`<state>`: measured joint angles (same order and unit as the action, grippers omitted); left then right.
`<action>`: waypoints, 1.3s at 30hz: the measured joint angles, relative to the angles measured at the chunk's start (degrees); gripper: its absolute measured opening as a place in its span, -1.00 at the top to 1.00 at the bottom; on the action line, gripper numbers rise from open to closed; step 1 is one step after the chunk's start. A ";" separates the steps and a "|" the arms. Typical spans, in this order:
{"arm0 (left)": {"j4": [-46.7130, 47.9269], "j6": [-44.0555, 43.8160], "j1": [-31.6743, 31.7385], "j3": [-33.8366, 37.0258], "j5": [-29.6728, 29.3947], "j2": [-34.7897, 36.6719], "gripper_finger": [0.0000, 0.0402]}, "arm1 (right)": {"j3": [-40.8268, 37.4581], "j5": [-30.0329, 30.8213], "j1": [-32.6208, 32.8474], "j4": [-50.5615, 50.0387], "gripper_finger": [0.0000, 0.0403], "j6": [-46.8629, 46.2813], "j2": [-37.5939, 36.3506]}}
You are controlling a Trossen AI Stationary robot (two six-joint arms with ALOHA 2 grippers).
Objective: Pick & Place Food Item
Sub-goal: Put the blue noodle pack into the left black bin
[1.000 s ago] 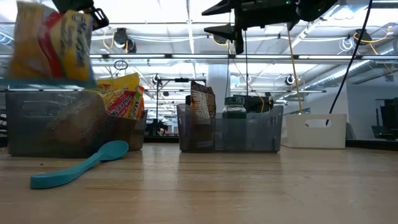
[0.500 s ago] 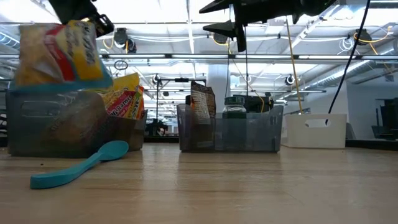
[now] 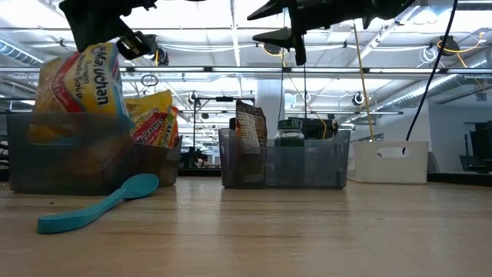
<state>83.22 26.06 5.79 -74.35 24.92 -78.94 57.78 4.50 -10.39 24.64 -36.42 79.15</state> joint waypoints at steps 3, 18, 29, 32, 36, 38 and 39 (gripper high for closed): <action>-0.36 0.68 -0.63 0.00 -0.05 -1.06 1.00 | 0.00 3.54 0.00 -0.43 0.10 0.62 0.00; -1.85 1.84 -4.05 -0.02 0.07 -9.59 1.00 | 0.02 6.36 -0.48 -0.47 0.10 1.16 0.00; 5.74 3.66 -4.08 -0.13 -3.36 -10.41 1.00 | 0.02 2.86 -0.39 -4.30 0.10 3.97 0.00; 4.48 3.38 -4.38 -0.22 -1.87 -10.40 1.00 | 0.02 3.00 -0.39 -5.84 0.10 4.11 0.00; 0.30 2.70 -5.32 -0.22 -0.67 -10.83 1.00 | 0.02 3.16 -0.44 -6.46 0.10 4.11 -0.02; -1.75 2.24 -5.63 -0.22 -0.39 -11.29 1.00 | 0.02 3.14 -0.44 -6.38 0.10 4.11 0.00; -2.65 1.86 -5.62 -0.22 0.04 -11.55 1.00 | 0.02 3.15 -0.44 -6.34 0.10 4.11 0.00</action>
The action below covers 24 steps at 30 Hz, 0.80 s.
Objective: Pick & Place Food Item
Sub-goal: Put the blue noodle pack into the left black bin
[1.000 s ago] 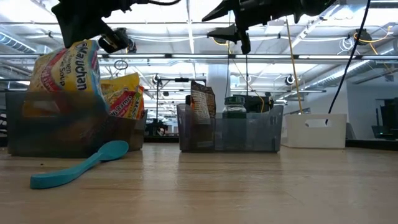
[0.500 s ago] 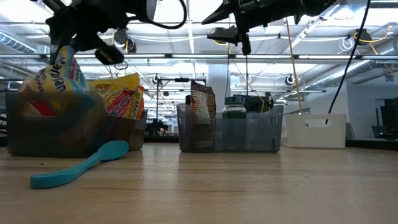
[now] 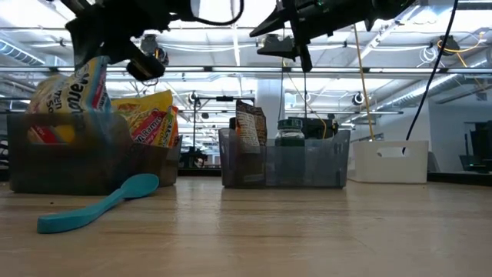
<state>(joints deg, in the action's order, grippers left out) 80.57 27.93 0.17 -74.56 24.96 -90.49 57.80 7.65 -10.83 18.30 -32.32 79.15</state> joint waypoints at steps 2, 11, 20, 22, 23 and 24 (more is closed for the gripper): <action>-1.13 -0.98 0.02 0.00 0.88 -0.65 1.00 | 0.00 -0.01 0.00 -0.02 0.10 -0.09 -0.01; -7.38 -3.65 0.04 0.00 3.76 -4.14 0.99 | 0.00 0.01 0.00 -0.47 0.10 -1.05 0.00; -7.37 -5.02 1.44 0.00 3.32 -4.37 0.97 | 0.00 -0.14 0.02 -1.04 0.10 -1.41 0.00; -7.36 -6.12 1.94 0.00 3.34 -4.32 0.91 | 0.00 -0.16 0.02 -1.02 0.10 -1.46 0.00; -7.38 -6.24 2.23 0.00 3.45 -4.32 0.87 | 0.00 -0.16 0.02 -1.04 0.10 -1.44 0.00; -7.38 -6.33 2.44 0.00 3.54 -4.32 0.84 | 0.00 -0.16 0.04 -1.04 0.10 -1.44 0.00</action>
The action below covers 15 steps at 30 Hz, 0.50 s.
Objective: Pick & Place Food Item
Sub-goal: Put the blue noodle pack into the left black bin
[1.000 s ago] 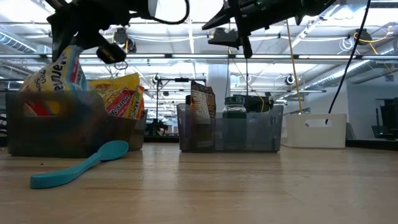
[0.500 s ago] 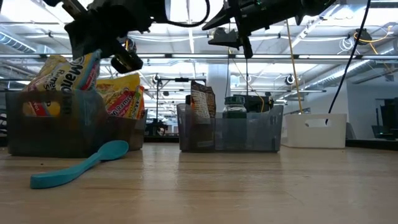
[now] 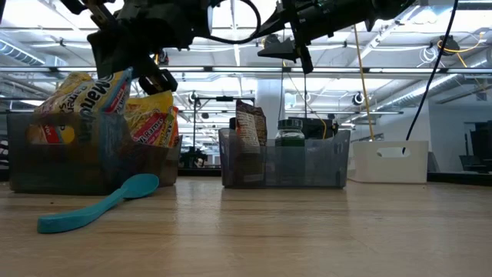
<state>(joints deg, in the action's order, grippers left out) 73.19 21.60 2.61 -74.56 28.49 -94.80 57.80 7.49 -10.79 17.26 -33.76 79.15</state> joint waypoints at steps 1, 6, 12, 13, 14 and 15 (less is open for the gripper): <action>0.00 -0.31 0.18 0.00 0.00 0.00 0.80 | 0.00 0.00 -0.01 -0.03 0.10 -0.03 0.00; 0.04 -1.19 1.12 0.00 -0.01 0.00 0.55 | 0.00 -0.02 0.01 -0.04 0.10 -0.02 0.00; 1.54 -1.41 2.62 -0.24 -0.04 -0.01 0.21 | 0.00 -0.04 0.01 -0.90 0.10 0.00 0.00; 2.79 -1.35 2.96 -0.89 -0.10 -0.04 0.17 | 0.00 -0.04 0.01 -1.04 0.10 0.02 0.00; 3.92 -1.12 3.32 -1.76 -0.11 -0.04 0.13 | 0.00 -0.04 0.01 -1.08 0.10 0.02 0.00; 4.98 -0.84 3.69 -2.78 -0.11 -0.04 0.09 | 0.00 -0.04 0.01 -1.10 0.10 0.04 0.00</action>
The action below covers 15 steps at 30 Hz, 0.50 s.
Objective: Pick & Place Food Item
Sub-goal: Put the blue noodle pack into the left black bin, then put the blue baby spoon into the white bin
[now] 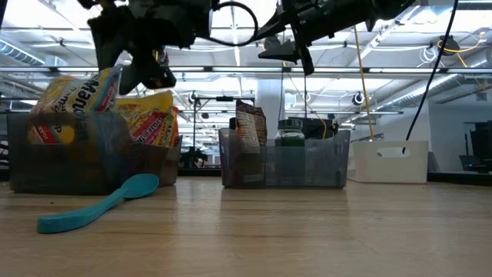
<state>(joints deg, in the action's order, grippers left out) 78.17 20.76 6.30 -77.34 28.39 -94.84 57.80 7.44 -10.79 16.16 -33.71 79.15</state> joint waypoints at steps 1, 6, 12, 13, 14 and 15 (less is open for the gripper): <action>1.18 0.20 0.33 -1.17 0.00 0.02 0.06 | 0.00 0.00 0.00 -0.09 0.10 0.02 0.00; 4.79 0.36 1.29 -8.99 0.09 0.04 -0.03 | 0.00 0.00 0.00 -0.22 0.10 0.07 0.00; -1.17 -0.45 1.29 -16.38 8.58 3.05 -0.04 | 0.01 -0.03 0.48 -3.13 0.10 -0.60 0.00; -3.92 -1.16 1.27 -16.60 10.83 4.30 -0.04 | -0.03 -0.04 0.77 -3.65 0.10 -0.86 0.00; -7.16 -2.30 1.27 -16.63 12.63 5.53 -0.04 | -0.30 -0.03 1.11 -3.57 0.10 -1.22 0.00; -10.26 -4.02 1.23 -16.37 13.82 7.05 -0.04 | -0.80 -0.04 1.41 -3.43 0.10 -1.73 0.00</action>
<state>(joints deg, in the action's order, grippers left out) 67.91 16.73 7.53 -93.72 42.21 -87.79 57.00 7.40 -9.38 12.74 -35.44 79.15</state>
